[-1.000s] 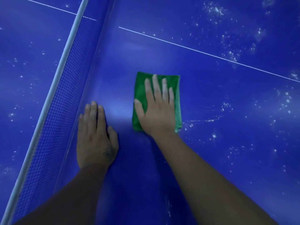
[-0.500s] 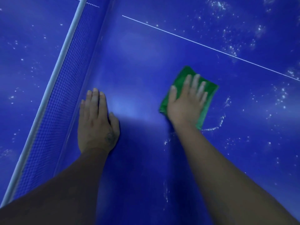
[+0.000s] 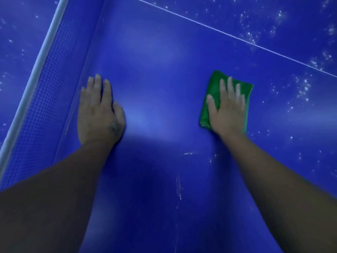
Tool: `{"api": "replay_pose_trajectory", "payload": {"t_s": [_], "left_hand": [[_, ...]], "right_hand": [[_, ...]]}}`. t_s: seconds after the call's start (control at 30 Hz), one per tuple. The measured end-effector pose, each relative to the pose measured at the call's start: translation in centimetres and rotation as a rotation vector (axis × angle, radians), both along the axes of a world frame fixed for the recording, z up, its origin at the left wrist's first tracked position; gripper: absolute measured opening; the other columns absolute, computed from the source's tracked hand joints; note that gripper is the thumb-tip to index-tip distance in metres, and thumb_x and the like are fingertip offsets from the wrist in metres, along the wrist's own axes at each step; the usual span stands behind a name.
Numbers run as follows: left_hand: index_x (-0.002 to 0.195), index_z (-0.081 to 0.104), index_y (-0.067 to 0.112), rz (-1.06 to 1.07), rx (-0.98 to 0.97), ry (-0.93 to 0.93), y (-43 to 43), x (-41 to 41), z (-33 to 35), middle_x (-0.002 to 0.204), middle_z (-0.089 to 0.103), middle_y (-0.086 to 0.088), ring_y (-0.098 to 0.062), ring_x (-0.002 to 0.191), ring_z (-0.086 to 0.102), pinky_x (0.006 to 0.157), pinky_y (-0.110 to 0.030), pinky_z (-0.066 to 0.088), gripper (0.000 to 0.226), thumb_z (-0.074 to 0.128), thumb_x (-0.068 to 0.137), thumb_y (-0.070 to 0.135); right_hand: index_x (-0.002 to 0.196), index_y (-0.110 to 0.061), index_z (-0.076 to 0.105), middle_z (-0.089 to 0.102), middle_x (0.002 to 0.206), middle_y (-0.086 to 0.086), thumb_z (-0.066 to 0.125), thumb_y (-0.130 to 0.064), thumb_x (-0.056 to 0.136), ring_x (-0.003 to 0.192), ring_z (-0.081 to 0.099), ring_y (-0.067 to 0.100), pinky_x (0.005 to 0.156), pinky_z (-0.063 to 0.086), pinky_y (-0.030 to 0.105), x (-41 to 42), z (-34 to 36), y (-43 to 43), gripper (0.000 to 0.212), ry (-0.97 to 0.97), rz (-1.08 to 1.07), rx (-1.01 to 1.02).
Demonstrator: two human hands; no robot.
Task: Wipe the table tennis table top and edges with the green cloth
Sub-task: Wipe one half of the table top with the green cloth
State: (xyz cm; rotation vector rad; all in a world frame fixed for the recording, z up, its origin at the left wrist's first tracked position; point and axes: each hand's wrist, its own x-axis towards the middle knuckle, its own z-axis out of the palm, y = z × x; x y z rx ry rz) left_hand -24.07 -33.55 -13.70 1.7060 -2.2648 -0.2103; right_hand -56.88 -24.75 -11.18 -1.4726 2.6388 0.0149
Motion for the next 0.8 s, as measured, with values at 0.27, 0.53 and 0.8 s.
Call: {"api": "replay_pose_trajectory", "payload": {"t_s": [0.27, 0.53, 0.8], "left_hand": [[0.156, 0.05, -0.005, -0.071, 0.053, 0.057, 0.8, 0.6, 0.9, 0.17, 0.039, -0.017, -0.032, 0.163, 0.03, 0.136, -0.042, 0.015, 0.051, 0.046, 0.109, 0.015], [0.157, 0.05, -0.002, -0.067, 0.176, 0.111, 9.1, 3.9, 2.0, 0.17, 0.039, -0.018, -0.041, 0.161, 0.03, 0.134, -0.053, 0.017, 0.057, 0.052, 0.106, 0.023], [0.167, 0.037, 0.009, 0.037, 0.029, -0.078, 15.2, 4.3, -0.4, 0.177, 0.027, -0.011, -0.032, 0.167, 0.018, 0.135, -0.054, 0.015, 0.06, 0.04, 0.114, 0.036]], "right_hand": [[0.174, -0.021, 0.022, 0.012, 0.182, 0.003, 0.031, -0.059, 0.111, 0.169, 0.009, 0.031, 0.136, 0.008, 0.053, 15.8, 0.2, 3.3, 0.074, -0.049, 0.126, -0.079], [0.172, -0.025, 0.029, 0.019, 0.181, -0.001, 0.044, -0.06, 0.108, 0.168, 0.014, 0.029, 0.134, 0.018, 0.055, 10.1, -0.5, 11.0, 0.074, -0.098, 0.561, -0.039], [0.174, -0.019, 0.014, 0.005, 0.183, 0.003, 0.023, -0.062, 0.109, 0.169, 0.007, 0.033, 0.135, 0.012, 0.058, 1.2, -0.2, 4.7, 0.078, -0.012, -0.044, -0.022]]}}
